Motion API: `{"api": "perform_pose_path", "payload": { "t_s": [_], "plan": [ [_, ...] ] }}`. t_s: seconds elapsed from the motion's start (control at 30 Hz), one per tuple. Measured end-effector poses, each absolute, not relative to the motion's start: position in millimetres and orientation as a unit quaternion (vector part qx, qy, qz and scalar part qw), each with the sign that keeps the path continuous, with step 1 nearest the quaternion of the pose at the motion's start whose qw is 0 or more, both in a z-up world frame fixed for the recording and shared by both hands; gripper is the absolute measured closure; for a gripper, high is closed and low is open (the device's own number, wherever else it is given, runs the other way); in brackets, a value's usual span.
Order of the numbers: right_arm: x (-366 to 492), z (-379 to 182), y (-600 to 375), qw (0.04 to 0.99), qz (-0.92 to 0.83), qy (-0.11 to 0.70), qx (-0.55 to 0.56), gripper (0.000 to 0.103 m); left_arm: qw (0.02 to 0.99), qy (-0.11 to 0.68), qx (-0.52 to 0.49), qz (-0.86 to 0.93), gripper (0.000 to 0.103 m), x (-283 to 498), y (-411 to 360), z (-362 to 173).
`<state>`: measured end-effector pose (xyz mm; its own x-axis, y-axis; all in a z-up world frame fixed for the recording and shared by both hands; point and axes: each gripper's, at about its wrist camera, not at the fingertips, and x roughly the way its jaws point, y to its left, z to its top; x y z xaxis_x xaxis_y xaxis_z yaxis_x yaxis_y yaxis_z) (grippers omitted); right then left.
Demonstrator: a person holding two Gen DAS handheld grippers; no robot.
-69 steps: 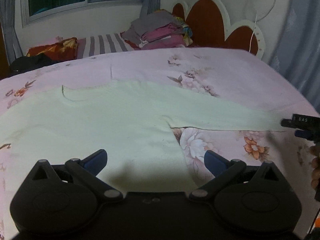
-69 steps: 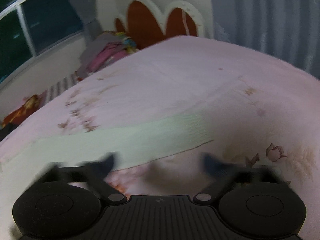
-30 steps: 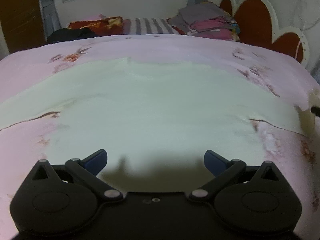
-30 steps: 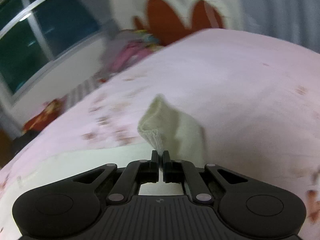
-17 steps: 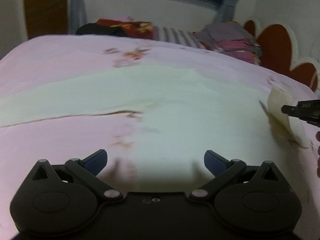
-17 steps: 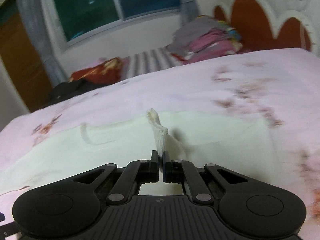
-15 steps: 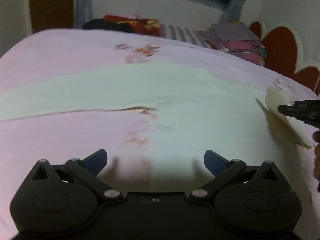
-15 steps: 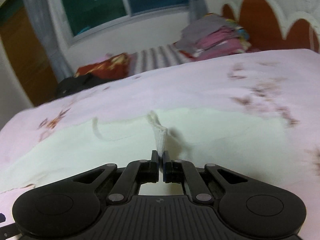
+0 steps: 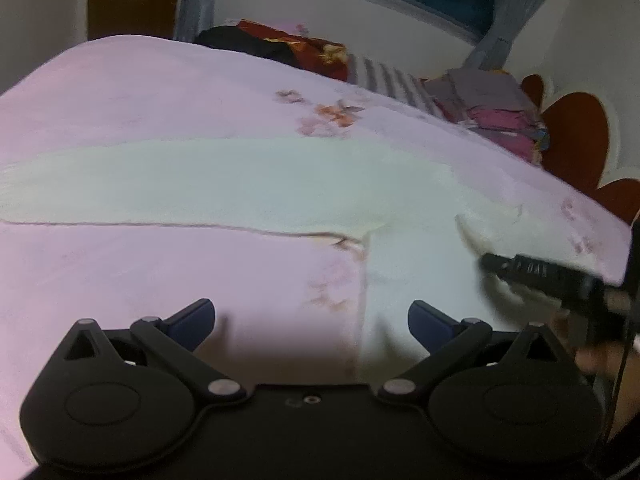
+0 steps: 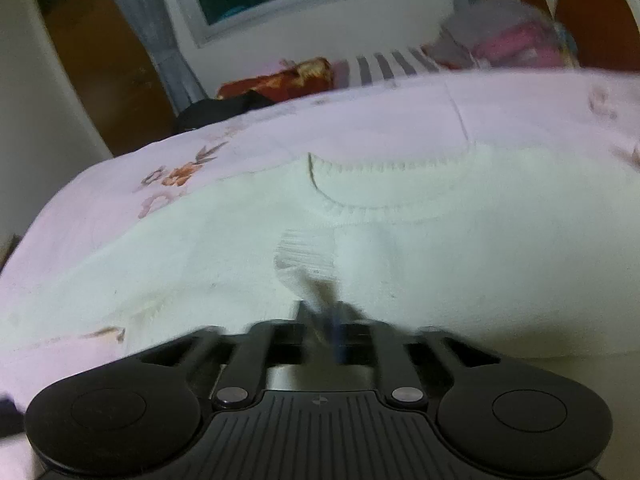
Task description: Fold small clothes
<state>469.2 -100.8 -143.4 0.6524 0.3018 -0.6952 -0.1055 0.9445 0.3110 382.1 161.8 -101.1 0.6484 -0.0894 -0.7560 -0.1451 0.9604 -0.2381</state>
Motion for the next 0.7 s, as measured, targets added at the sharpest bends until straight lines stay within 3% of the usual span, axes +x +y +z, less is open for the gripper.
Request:
{"api": "perform_pose_path", "payload": {
  "t_s": [0.03,0.1,0.17,0.23,0.3,0.4,0.5,0.67,0.7],
  "plan": [
    [461.5,-137.4,-101.6,0.909,0.106,0.387,0.114,0.020,0.897,0.418,-0.146,0.009,0.001,387.3,158.0,-101.1],
    [445.8,-129.2,-110.8,0.920,0.107,0.362,0.103,0.019,0.894,0.417,-0.160,-0.014,0.003,398.9,145.7,-102.6],
    [440.1,-129.4,-125.2,0.916,0.111,0.368,0.114,0.031,0.893,0.416,-0.167,-0.042,0.013,412.4,127.4,-105.6],
    [435.2,-133.2,-145.7,0.907,0.101,0.384,0.139,0.064,0.887,0.422,-0.175,-0.070,0.024,429.4,104.9,-112.6],
    [429.1,-137.8,-168.7,0.898,0.087,0.400,0.160,0.073,0.877,0.430,-0.191,-0.095,0.026,449.5,85.2,-123.5],
    [416.9,-142.2,-201.1,0.895,0.062,0.406,0.171,0.076,0.868,0.439,-0.205,-0.106,0.029,476.7,64.1,-137.9],
    [408.8,-140.9,-227.8,0.894,0.040,0.409,0.177,0.076,0.857,0.457,-0.210,-0.112,0.045,502.1,47.4,-153.3],
    [400.2,-142.7,-258.6,0.893,0.007,0.409,0.186,0.076,0.863,0.447,-0.203,-0.116,0.059,521.0,32.1,-162.7],
    [399.5,-143.0,-261.7,0.893,0.002,0.408,0.189,0.076,0.865,0.445,-0.201,-0.114,0.073,522.1,30.4,-163.3]
  ]
}}
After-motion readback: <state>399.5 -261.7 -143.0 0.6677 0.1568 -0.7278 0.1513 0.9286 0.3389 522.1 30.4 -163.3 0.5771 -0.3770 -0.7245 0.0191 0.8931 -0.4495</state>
